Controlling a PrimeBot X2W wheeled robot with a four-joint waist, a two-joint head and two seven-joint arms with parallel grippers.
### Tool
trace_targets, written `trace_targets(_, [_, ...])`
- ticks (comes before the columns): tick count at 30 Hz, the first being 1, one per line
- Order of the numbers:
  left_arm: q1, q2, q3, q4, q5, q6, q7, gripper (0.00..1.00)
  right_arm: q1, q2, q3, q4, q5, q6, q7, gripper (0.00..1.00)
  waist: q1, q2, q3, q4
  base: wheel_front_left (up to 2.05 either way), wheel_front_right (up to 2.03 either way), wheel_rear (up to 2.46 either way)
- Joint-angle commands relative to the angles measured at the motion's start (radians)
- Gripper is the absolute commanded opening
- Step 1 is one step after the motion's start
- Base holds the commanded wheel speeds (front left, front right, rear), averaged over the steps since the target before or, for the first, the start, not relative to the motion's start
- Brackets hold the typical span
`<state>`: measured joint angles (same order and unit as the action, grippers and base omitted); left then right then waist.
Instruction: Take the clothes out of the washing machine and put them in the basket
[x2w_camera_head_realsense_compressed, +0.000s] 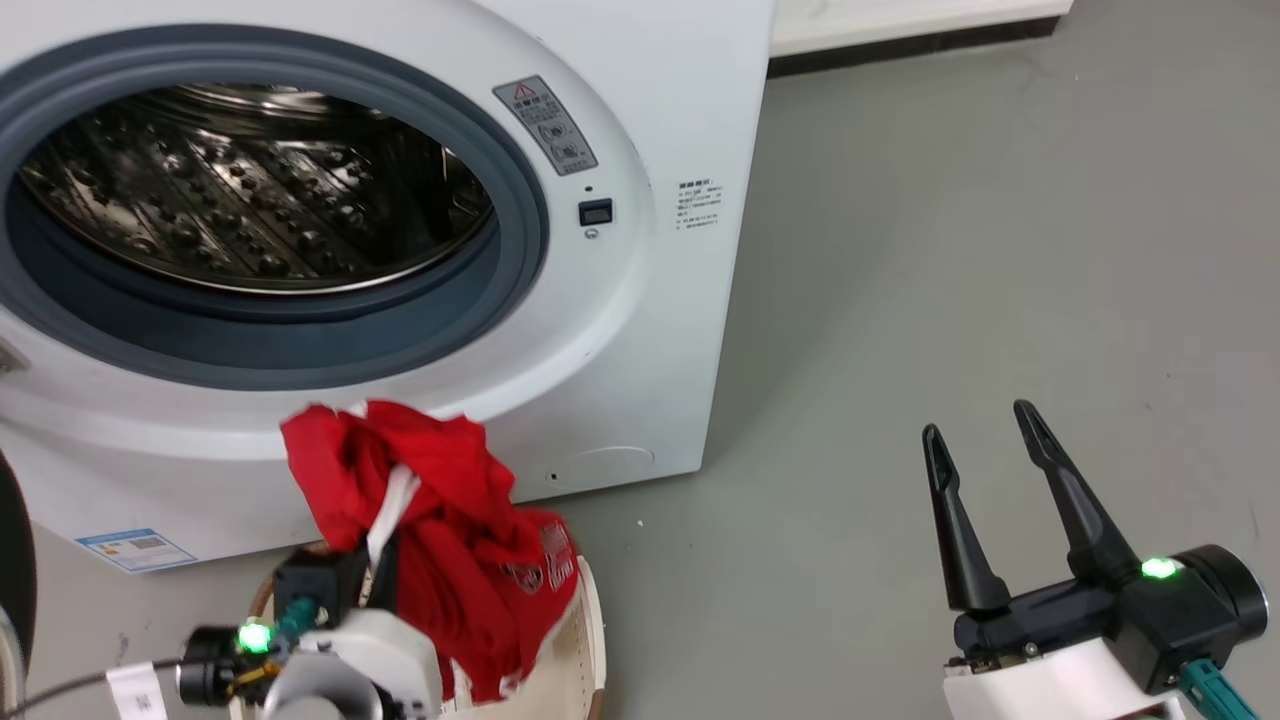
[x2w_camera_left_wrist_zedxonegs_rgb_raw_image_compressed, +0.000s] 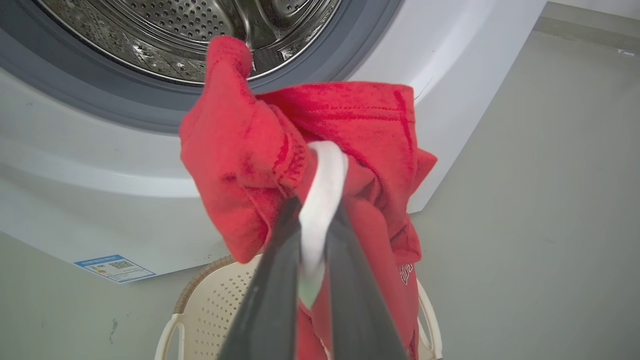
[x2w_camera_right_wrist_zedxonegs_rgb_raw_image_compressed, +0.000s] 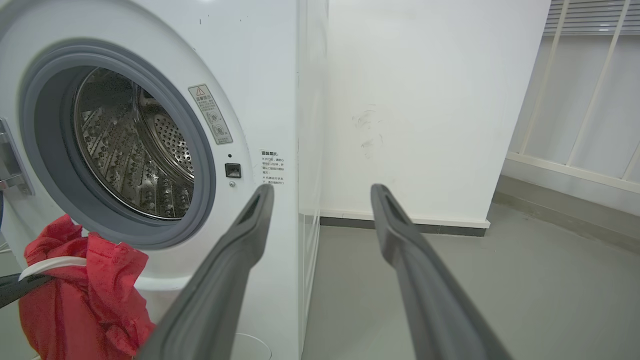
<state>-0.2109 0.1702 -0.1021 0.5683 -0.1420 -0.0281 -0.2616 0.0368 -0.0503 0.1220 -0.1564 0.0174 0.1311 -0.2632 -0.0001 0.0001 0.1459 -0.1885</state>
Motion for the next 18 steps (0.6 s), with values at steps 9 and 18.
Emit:
trace_targets(9, [0.118, -0.035, -0.015, -0.023, 0.015, -0.022, -0.005, 0.0, 0.031, 0.0, 0.005, -0.004, -0.009, -0.001, -0.002, 1.0, 0.0001, -0.0001, -0.03, 0.015, 0.0, 0.0, 0.0])
trace_targets(18, [0.073, -0.041, -0.013, 0.093, 0.016, -0.033, -0.005, 0.0, -0.014, 0.0, 0.005, -0.016, -0.008, -0.001, -0.002, 1.0, 0.0001, -0.0001, 0.052, -0.001, 0.0, 0.0, 0.0])
